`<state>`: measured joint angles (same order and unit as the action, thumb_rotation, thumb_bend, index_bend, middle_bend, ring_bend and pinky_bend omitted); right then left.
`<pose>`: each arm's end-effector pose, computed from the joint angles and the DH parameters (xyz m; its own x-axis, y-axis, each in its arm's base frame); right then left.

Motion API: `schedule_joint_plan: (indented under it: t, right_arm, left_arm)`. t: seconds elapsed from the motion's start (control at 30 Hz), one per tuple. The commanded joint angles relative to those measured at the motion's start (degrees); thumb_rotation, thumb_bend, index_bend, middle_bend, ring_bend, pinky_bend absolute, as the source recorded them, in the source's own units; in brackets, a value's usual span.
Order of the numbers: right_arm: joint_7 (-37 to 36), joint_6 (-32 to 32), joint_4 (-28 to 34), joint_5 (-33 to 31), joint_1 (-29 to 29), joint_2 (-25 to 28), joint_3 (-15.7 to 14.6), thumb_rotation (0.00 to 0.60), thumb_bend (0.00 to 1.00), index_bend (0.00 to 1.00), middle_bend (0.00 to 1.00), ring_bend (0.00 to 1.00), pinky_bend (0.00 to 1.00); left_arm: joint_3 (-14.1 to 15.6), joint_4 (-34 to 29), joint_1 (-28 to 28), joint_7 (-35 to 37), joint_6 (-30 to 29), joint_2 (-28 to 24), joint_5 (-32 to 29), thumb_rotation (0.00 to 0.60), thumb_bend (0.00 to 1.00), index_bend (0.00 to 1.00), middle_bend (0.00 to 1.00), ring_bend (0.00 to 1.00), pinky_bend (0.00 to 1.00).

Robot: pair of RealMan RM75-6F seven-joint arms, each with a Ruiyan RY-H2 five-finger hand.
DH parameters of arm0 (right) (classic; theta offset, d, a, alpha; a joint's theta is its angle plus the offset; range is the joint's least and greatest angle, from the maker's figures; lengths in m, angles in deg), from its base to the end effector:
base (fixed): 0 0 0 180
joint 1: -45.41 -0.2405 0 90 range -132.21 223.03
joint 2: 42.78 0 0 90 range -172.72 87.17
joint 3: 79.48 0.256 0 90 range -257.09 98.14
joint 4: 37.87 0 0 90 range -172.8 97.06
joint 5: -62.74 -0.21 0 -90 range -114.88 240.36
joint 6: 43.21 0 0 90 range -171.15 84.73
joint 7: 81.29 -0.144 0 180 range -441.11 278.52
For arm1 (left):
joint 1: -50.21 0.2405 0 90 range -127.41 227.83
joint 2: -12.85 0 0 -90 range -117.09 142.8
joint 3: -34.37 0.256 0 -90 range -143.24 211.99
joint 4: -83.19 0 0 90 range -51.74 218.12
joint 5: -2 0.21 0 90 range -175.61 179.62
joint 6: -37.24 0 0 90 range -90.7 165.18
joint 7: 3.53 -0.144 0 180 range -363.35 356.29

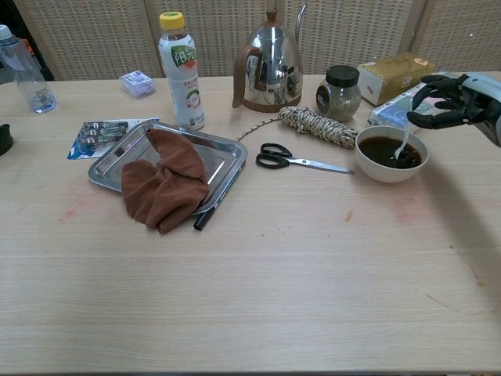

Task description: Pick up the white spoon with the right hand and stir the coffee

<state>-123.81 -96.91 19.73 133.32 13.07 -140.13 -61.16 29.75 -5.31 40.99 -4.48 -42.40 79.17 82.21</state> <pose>-0.2606 -0.3730 0.0022 -0.4477 -0.1508 0.8814 -0.8942 0.0741 -0.4415 -0.3219 0.2124 0.1511 0.4209 0.0332 0.9065 0.9064 0.0250 -0.4217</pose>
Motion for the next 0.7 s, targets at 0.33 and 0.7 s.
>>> schedule_joint_plan:
  t: [0.33,0.7]
  right_arm:
    - [2.3,0.3,2.5,1.4,-1.8,-2.5,-0.8,0.6,0.46,0.59,0.0,0.0,0.0]
    - [4.5,2.4,-4.3,-0.6,-5.6,-6.1,1.6,0.6,0.46,0.59,0.0,0.0,0.0]
  left_arm:
    - [-0.1,0.0,0.0,0.5,0.0,-0.2,-0.1,0.6,0.0,0.0,0.0,0.0,0.0]
    - [-0.3,0.3,0.2,2.2,-0.2,-1.0,-0.2,0.6,0.0,0.0,0.0,0.0,0.0]
